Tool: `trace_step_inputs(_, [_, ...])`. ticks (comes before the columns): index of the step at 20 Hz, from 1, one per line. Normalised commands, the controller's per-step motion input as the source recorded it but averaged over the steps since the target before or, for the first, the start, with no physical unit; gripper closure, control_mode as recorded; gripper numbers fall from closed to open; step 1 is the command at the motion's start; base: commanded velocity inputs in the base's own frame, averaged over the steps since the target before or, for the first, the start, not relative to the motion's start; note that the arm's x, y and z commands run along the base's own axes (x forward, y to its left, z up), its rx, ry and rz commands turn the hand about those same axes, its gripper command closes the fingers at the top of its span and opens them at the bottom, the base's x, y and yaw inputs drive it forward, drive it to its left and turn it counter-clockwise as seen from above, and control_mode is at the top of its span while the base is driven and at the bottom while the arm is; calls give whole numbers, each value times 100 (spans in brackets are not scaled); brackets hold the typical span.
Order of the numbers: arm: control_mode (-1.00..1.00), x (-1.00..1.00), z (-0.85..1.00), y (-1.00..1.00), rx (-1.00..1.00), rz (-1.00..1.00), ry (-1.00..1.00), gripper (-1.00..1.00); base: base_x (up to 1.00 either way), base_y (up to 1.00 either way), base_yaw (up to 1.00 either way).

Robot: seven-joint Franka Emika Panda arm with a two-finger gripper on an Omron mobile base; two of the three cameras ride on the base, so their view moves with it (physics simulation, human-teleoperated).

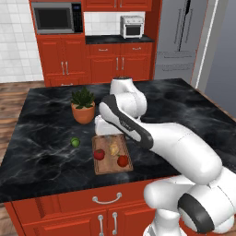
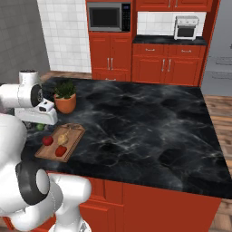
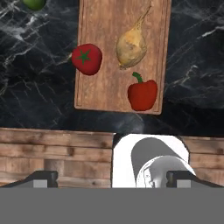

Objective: Place the avocado, onion, tomato, and bell pepper on the cutting board.

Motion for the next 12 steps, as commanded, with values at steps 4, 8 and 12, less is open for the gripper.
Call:
trace_step_inputs(4, [-100, -74, 55, 48, -1, 0, -1, -100, 0, 0, 0])
trace_step_inputs(8, [-100, -63, 33, 39, -1, 0, -4, -100, 0, 0, 0])
trace_step_inputs(12, [-100, -47, 0, 18, 0, 0, -18, -100, 0, 0, 0])
